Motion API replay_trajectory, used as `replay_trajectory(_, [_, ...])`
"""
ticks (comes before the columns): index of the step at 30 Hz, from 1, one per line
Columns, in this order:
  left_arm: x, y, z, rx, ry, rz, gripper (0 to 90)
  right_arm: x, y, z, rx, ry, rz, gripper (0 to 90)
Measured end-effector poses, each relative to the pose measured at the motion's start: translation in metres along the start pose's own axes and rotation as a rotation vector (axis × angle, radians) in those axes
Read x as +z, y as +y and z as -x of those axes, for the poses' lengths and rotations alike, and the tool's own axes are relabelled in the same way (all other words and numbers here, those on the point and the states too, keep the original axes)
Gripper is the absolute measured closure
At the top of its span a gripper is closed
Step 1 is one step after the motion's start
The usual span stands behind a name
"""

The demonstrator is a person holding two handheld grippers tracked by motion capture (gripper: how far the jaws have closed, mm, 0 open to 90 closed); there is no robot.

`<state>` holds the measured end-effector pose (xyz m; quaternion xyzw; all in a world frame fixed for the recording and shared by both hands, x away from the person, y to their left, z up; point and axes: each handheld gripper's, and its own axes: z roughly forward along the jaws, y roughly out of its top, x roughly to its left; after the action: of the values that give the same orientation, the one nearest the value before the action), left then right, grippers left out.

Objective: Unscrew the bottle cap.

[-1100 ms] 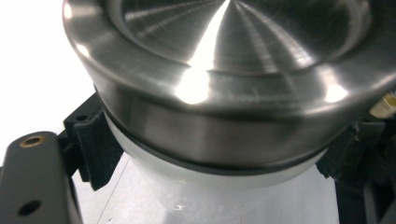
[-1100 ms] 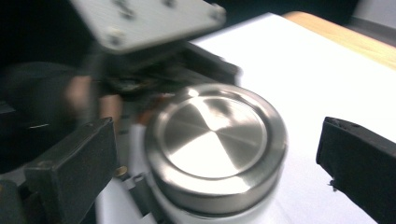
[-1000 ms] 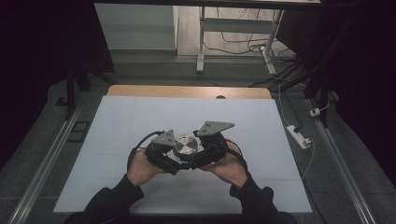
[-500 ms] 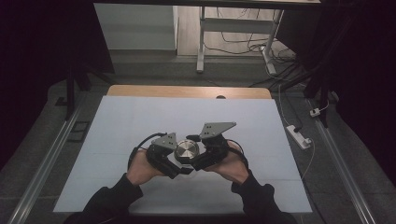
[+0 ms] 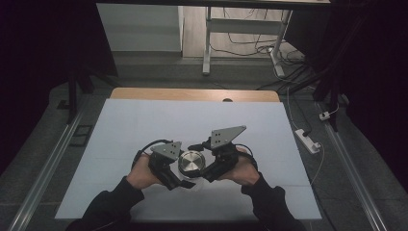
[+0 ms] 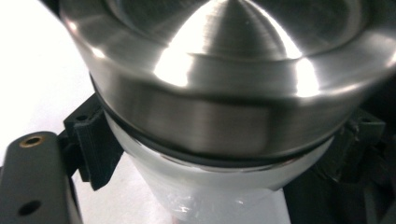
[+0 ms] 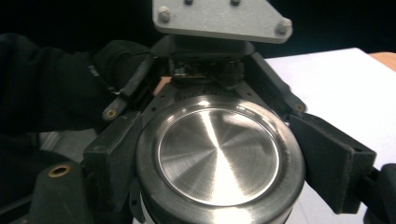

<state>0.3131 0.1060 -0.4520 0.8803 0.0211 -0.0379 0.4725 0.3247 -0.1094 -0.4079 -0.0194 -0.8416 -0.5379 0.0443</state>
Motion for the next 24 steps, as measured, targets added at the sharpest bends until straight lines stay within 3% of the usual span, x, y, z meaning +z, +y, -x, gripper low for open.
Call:
replay_trajectory(2, [0.0,0.0,0.001,0.008,-0.002,0.004,15.5,0.0,-0.001,0.0,-0.013,0.032,0.007,19.8])
replay_trajectory(4, [0.001,0.0,0.0,-0.007,0.022,0.01,15.5,-0.001,-0.001,0.0,0.003,0.027,0.005,18.9])
replay_trajectory(7, [0.001,-0.001,-0.003,-0.064,0.099,0.009,15.5,-0.002,0.004,0.0,0.042,-0.073,-0.008,6.6])
replay_trajectory(9, [0.0,-0.002,-0.006,-0.105,0.161,0.007,15.5,-0.004,0.008,0.0,0.067,-0.193,-0.047,5.3])
replay_trajectory(11, [0.001,-0.002,-0.007,-0.154,0.218,0.016,15.5,-0.004,0.009,-0.001,0.094,-0.269,-0.071,5.3])
replay_trajectory(14, [0.001,0.0,-0.006,-0.191,0.288,0.006,15.4,0.002,0.011,-0.005,0.139,-0.354,-0.064,6.6])
replay_trajectory(18, [0.002,0.004,-0.004,-0.217,0.332,-0.005,15.5,0.014,0.011,-0.01,0.166,-0.458,-0.058,14.0])
replay_trajectory(21, [0.003,0.007,-0.001,-0.222,0.351,-0.007,15.4,0.018,0.009,-0.012,0.163,-0.486,-0.051,18.3])
replay_trajectory(24, [0.001,0.007,-0.001,-0.2,0.329,-0.012,15.5,0.016,0.009,-0.011,0.15,-0.464,-0.046,18.8])
